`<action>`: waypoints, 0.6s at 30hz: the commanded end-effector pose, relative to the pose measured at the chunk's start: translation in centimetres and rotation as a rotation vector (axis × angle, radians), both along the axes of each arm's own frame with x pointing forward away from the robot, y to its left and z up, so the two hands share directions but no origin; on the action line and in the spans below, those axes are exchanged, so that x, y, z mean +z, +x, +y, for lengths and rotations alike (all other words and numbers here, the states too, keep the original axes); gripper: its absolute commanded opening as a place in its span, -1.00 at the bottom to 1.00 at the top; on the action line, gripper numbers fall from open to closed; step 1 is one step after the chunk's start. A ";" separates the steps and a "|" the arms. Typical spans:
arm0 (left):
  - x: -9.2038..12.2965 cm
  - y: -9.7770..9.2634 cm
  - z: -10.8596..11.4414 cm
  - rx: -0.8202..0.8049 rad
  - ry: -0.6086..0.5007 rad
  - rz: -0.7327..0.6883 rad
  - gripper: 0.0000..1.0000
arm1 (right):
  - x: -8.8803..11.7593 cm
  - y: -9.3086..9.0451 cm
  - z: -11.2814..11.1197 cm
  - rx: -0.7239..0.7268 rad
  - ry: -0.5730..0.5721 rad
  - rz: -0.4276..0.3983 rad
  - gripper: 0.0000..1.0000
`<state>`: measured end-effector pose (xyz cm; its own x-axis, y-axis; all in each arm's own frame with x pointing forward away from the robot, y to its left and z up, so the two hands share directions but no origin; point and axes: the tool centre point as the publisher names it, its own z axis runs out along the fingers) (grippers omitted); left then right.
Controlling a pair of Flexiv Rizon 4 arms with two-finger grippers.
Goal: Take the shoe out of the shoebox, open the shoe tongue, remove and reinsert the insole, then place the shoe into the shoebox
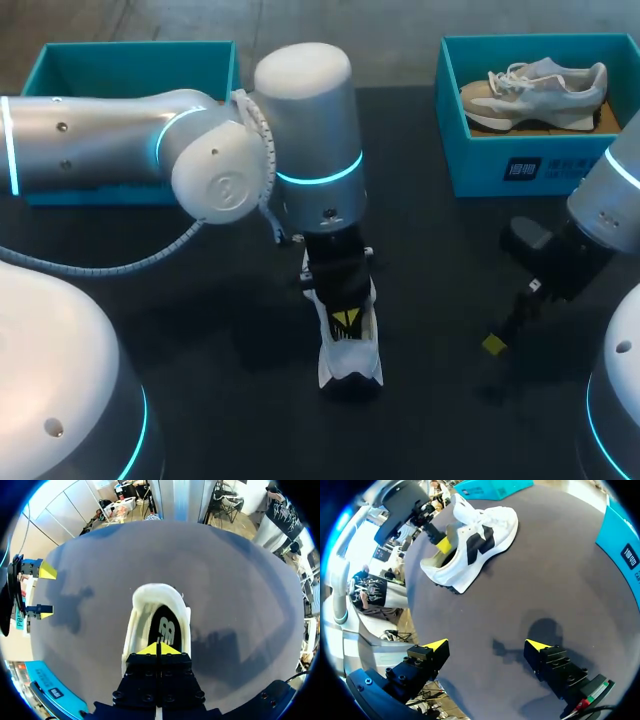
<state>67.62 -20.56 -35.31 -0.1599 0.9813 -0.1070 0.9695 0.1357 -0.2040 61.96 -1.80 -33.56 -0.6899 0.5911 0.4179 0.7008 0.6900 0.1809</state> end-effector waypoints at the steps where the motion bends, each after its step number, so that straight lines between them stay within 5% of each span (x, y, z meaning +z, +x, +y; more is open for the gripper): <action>1: 0.0 1.0 -0.3 -0.010 0.017 0.003 -0.74 | 0.0 -0.1 0.1 -0.002 -0.004 -0.002 1.00; 4: 0.1 1.6 -0.5 -0.019 0.020 0.004 -0.47 | 0.0 -0.1 0.1 -0.002 -0.004 -0.002 1.00; 18: 0.0 2.6 -1.2 -0.074 0.038 -0.013 -0.40 | 0.0 -0.1 0.1 -0.002 -0.004 -0.002 1.00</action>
